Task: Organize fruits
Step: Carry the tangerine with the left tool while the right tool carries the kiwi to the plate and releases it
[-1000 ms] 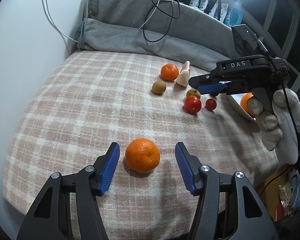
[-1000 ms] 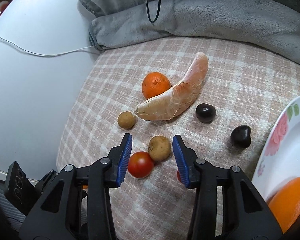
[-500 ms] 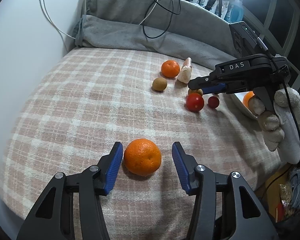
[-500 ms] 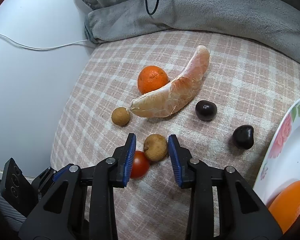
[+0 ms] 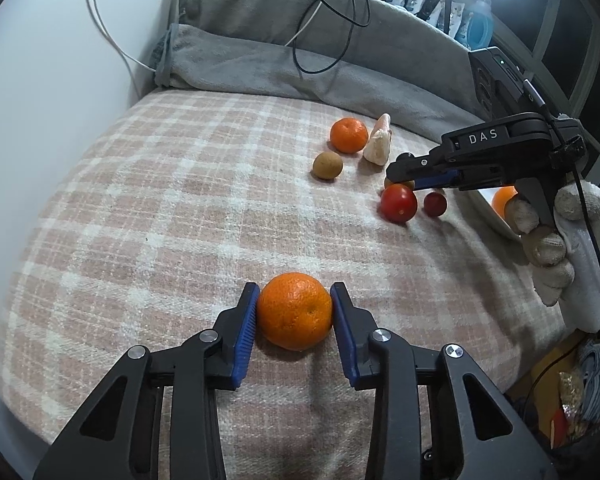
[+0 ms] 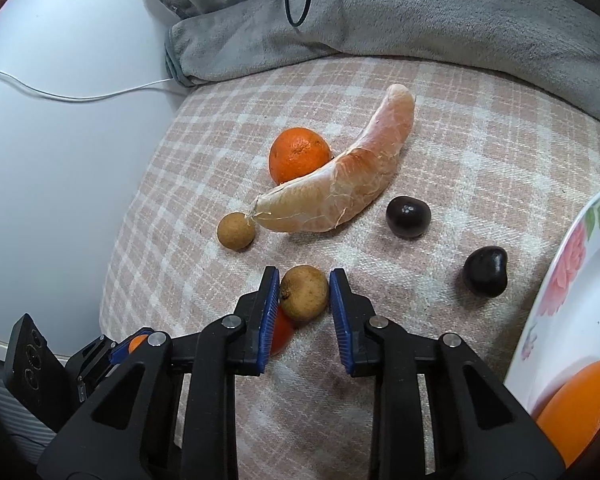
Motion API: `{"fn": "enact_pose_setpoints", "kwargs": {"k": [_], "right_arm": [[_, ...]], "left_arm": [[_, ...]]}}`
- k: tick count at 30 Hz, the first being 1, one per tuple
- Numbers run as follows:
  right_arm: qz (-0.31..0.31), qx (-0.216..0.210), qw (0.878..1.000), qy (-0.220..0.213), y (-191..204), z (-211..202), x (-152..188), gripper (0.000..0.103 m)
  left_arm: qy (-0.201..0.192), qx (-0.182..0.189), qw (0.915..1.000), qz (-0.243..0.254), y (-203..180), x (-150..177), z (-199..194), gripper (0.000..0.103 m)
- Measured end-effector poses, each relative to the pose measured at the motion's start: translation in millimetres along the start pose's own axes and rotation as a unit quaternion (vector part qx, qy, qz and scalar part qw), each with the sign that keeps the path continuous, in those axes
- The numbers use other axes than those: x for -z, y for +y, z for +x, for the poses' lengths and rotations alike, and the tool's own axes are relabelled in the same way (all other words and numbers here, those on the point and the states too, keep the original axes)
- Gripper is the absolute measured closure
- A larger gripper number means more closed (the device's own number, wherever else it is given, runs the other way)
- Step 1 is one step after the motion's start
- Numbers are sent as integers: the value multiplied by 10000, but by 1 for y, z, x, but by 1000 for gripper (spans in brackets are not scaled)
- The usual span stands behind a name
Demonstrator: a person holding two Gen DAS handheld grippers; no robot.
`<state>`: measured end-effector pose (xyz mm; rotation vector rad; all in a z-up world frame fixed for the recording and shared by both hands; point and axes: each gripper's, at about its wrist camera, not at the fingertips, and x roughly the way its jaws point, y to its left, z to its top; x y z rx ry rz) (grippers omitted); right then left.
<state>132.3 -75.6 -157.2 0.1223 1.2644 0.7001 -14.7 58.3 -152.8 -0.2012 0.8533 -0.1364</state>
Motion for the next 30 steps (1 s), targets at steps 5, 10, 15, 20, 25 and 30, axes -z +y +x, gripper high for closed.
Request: {"fn": "enact_pose_setpoints", "kwargs": {"k": [5,10,15,20,25,30], "right_arm": [[21,-4,9999,-147,-1,-11,-1,76],[-11,-25,9995,-312,1,-26,1,76],[-72,4,9987,-508,2,-41,5,76],[-106,42,9972,-735,-2,-63,12,76],[-80,127,9950,-984,-10,-86,20,76],[-4,193,9920,-1246,-22,-112,27,76]], "left_arm": [[-62,2,10000,5,-3,-2,-2,69],[-151,27,9999,60,-8,-8,-5,69],[-277,86,9994,171,-16,-18,-8,69],[-403,203,9985,312,-28,-28,-10,69],[-537,351,9967,496,-45,-40,-10,69],[-657,540,9940,687,-64,-52,-9,69]]}}
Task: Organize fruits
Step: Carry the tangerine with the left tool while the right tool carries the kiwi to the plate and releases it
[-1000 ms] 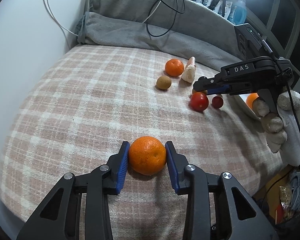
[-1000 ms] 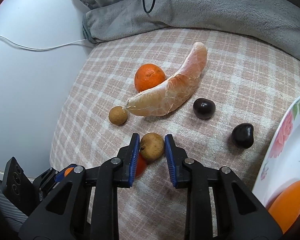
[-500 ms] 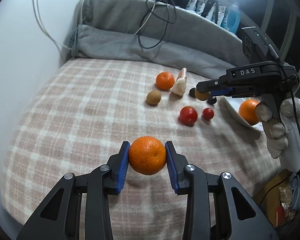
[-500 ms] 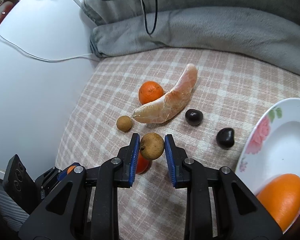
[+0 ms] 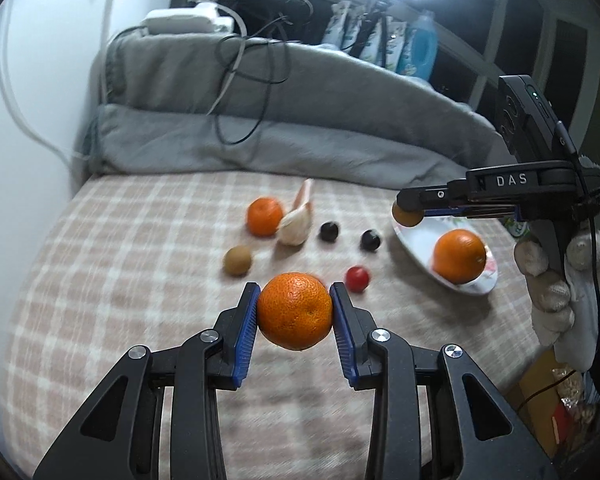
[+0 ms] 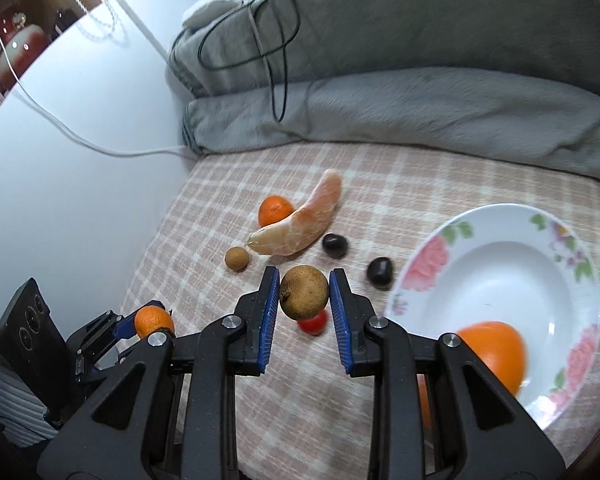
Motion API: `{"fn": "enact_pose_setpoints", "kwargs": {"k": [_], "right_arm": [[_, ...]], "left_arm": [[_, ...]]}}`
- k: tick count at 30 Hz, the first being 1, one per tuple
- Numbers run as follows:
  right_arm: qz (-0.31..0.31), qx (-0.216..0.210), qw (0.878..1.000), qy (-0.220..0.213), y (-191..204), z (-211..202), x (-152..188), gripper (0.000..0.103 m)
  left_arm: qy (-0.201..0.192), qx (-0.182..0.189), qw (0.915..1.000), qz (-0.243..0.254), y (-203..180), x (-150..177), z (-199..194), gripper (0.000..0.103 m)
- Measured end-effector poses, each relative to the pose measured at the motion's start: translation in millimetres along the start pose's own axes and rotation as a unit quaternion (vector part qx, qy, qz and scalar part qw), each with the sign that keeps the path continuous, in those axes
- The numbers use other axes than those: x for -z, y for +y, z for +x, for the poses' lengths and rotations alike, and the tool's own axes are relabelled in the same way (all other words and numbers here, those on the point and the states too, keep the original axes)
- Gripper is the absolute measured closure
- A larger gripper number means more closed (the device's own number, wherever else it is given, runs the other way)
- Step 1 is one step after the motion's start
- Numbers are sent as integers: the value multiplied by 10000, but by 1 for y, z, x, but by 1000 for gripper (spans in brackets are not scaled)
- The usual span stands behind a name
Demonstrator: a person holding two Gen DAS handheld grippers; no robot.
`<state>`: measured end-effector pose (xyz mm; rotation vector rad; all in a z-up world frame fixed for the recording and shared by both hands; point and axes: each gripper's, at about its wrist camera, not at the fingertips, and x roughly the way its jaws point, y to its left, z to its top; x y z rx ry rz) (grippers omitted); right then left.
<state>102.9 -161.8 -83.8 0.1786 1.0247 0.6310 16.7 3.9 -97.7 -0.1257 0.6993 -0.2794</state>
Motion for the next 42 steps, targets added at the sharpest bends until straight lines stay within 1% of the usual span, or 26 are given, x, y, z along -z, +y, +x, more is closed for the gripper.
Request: {"fn": "enact_pose_setpoints", "kwargs": {"k": [8,16,27,33,42], "right_arm": [[150,246,9986,-439,-26,-40,6,76],[279,592,9953,-707,-55,-68,20,76],[508,896,9911,-840,-88,-82,38,76],[515,1039,9896,-849,-98,-84,42,76],[460,1167,9887,-820,-105,-80,44,76]], "left_arm": [[-106,266,9994,215,-25,-20,12,69],[-110,554,9976,397,-51,-37,33,69],[-56,836,9940,705,-87,-54,60,69],[11,956,9920,828,-104,-62,72,69],[195,1116,9898,865,-120,-73,90,69]]}}
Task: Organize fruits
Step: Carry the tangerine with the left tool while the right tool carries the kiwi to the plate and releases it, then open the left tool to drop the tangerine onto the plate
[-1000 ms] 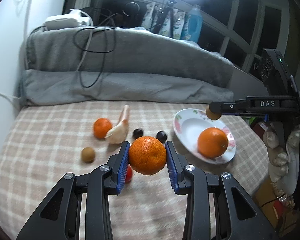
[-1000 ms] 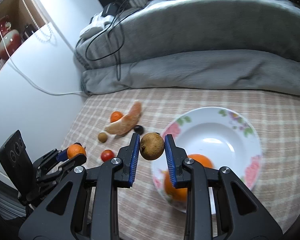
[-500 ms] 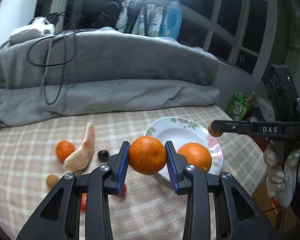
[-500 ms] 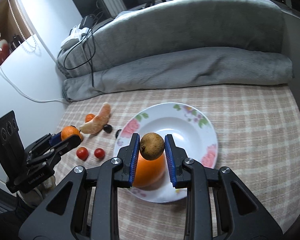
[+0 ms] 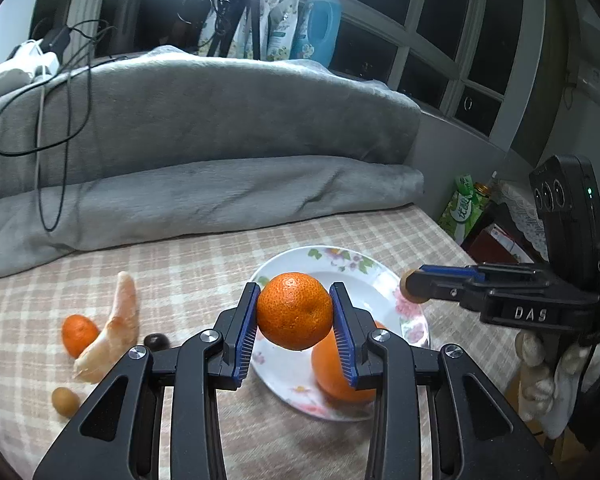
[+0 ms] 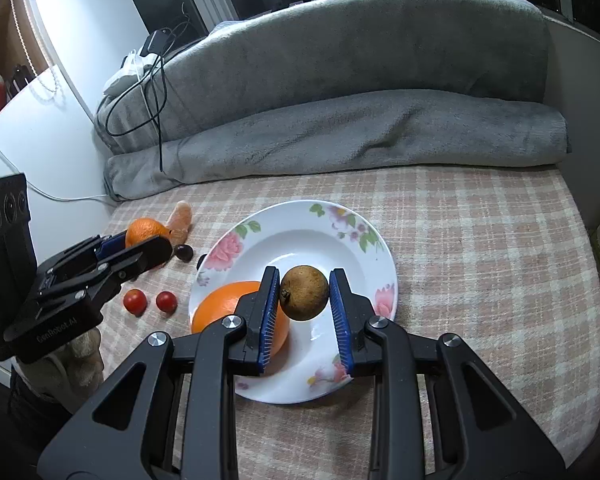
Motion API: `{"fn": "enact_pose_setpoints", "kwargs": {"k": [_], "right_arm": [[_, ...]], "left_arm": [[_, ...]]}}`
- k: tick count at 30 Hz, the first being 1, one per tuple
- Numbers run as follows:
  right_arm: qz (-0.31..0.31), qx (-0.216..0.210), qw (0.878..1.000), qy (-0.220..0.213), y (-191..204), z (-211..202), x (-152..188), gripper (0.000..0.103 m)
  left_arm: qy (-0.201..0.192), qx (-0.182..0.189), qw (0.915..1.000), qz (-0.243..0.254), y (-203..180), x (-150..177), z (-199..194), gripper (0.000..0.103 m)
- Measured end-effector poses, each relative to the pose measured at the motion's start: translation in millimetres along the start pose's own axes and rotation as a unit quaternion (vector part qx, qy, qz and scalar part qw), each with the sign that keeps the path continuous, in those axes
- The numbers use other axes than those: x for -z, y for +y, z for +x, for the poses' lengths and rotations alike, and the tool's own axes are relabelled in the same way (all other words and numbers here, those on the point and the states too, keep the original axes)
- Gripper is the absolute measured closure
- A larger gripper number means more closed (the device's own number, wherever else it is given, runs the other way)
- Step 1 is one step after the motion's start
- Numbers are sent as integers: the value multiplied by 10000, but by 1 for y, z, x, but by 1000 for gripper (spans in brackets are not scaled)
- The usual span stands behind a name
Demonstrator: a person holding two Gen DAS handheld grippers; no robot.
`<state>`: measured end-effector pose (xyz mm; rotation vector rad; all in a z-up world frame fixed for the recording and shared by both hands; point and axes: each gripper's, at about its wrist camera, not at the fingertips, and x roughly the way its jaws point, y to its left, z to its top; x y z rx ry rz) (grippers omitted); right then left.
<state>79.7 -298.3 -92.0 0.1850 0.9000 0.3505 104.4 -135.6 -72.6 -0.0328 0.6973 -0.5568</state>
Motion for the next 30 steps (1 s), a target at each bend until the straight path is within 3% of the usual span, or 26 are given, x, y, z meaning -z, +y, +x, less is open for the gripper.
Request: {"fn": "enact_pose_setpoints", "kwargs": {"k": [23,27,30], "right_arm": [[-167,60,9998,-7,-1,7,3,75],[-147,95,9997,-161,-1,2,2,41],[-173,142,9995,-202,0,0,0,41]], "left_arm": [[153,92,9998,53,-7,-8,18,68],[132,91,9999,48,-6,-8,17,68],[128,85,9999,41,-6,-8,17,68]]}}
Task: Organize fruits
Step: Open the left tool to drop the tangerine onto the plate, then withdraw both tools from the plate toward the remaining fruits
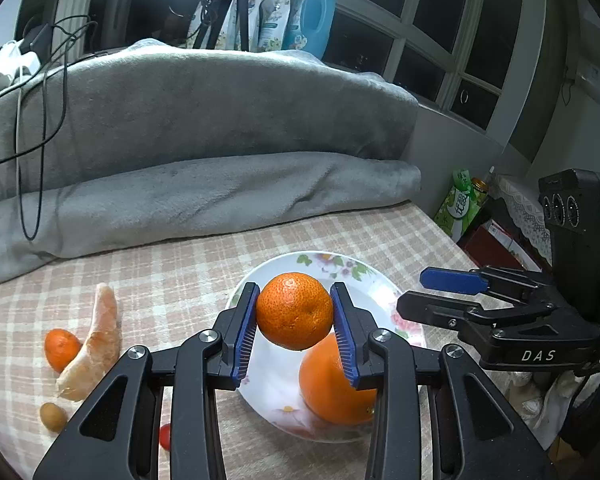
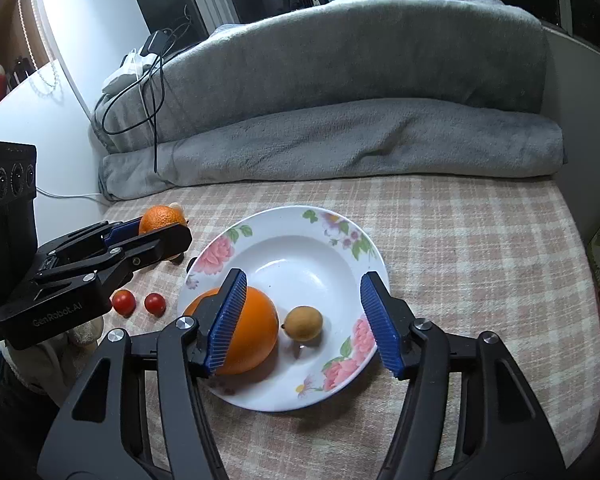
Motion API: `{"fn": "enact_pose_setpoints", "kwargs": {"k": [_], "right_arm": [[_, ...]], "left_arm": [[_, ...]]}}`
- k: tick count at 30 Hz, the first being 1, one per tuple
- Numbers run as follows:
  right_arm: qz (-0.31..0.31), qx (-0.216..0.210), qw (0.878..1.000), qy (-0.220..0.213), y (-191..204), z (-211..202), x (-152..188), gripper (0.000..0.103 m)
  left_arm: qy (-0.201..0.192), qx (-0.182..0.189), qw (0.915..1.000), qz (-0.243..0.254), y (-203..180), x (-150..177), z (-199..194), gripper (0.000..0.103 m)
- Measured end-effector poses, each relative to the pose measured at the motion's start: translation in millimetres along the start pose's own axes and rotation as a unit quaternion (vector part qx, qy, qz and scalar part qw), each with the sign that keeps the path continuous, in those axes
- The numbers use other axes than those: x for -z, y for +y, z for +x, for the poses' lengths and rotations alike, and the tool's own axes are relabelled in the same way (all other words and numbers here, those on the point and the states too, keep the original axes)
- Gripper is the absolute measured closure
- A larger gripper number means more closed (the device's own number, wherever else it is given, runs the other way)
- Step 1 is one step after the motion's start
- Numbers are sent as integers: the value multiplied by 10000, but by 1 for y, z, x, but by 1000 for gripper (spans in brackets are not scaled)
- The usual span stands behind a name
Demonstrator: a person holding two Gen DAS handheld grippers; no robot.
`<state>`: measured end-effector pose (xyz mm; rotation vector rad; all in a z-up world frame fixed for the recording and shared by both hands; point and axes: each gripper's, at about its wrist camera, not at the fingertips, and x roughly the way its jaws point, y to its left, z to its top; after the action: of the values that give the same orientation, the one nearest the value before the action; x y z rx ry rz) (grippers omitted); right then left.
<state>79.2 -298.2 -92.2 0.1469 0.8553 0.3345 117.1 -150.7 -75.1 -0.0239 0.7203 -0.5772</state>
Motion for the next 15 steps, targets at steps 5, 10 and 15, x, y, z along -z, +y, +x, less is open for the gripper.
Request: {"fn": "enact_pose_setpoints", "kwargs": {"k": [5,10,15], "right_arm": [[44,99,9999,-84,-1,-3,-1,31],[108,137,9997,-177,-3,-9,-2,29],[128,145,9994,-297,-3,-14,-2,16]], "left_arm": [[-87,24,9999,58,-2,-1,-4,48],[-176,15,9998,121,-6,-4,-10,40],[-189,-10,9998,110,-7,-3,-12,34]]}}
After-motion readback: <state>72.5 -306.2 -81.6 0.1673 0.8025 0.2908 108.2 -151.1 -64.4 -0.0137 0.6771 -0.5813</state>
